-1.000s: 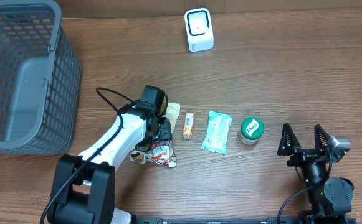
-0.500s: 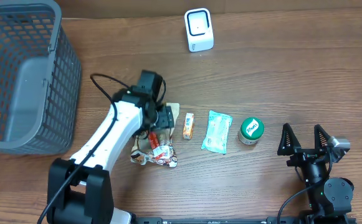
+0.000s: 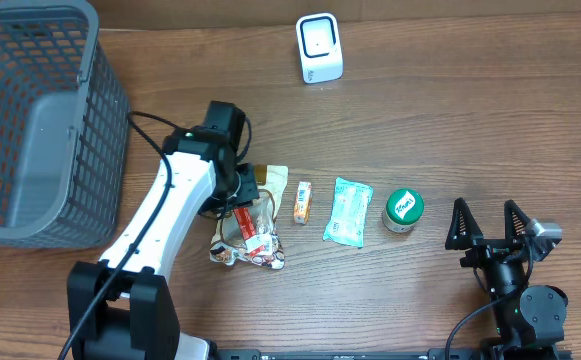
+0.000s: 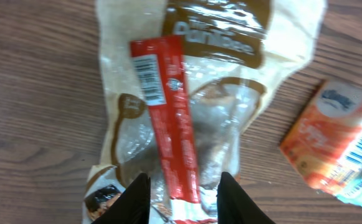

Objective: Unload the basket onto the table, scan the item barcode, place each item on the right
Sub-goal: 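Lower the held snack stick and PanTree bag onto the table center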

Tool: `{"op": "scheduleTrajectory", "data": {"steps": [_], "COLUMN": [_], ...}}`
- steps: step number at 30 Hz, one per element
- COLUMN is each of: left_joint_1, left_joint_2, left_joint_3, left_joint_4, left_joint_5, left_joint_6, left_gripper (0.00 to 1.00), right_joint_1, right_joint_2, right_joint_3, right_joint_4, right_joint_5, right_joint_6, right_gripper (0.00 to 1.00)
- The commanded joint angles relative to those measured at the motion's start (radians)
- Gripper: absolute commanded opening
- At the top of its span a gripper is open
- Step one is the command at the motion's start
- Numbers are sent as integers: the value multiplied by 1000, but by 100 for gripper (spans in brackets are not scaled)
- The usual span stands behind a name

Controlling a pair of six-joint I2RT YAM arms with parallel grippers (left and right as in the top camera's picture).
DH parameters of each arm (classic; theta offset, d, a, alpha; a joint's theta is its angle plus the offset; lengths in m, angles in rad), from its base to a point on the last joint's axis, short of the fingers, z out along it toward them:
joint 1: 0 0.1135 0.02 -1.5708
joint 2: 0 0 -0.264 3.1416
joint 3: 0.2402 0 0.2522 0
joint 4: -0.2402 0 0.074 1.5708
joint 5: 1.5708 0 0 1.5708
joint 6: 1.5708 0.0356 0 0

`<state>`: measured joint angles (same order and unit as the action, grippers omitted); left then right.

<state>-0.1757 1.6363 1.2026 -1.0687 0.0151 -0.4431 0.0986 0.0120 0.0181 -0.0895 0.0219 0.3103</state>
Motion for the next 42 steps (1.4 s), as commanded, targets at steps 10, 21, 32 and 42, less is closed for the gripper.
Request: {"op": "scheduleTrajectory", "data": {"steps": [10,21,32,42], "left_joint_1": [22,26,26,26], "left_joint_2": [-15,-15,-15,-15], "left_joint_3": [-170,-278,-275,-244], "left_joint_4": [106,240,251,255], "left_joint_5": [64,64,63,63], "left_joint_6": [-53,-56,-51,156], "left_gripper": [30,20,4,4], "right_joint_1": [-5,-5,-5,-5], "right_joint_2": [-9,-9,-9,-9], "right_joint_3": [-10,-10,-10,-10], "right_joint_4": [7,7,7,7], "right_joint_5": [-5,-5,-5,-5], "right_joint_6": [-3,-3,-3,-3], "right_gripper": [100,100,100,100]}}
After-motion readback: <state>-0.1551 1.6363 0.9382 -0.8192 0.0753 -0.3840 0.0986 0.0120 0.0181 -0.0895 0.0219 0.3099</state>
